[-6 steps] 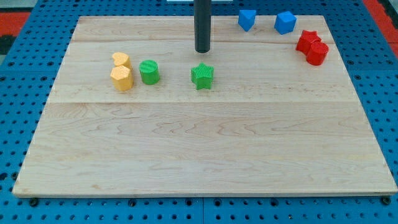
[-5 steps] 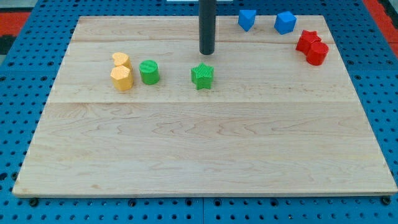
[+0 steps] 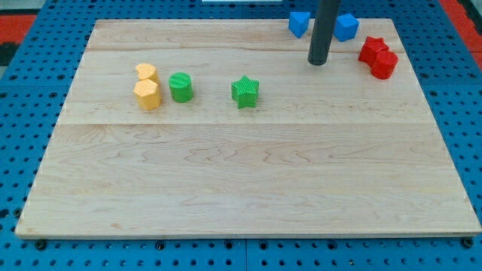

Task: Place your arm to the left of the red star

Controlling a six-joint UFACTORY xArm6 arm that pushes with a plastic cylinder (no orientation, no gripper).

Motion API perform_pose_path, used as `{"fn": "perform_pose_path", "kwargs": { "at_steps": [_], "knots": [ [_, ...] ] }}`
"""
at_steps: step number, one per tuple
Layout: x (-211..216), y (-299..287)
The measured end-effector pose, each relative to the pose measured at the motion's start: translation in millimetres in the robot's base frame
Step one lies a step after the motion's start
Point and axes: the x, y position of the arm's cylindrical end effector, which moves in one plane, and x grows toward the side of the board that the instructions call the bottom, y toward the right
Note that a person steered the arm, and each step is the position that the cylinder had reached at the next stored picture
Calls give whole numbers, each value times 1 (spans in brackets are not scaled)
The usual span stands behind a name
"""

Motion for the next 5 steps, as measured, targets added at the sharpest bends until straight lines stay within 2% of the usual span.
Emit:
{"fn": "perform_pose_path", "kwargs": {
  "at_steps": [1, 2, 3, 5],
  "knots": [
    [0, 3],
    [-2, 41],
    [-4, 46],
    [-6, 20]
  ]
}}
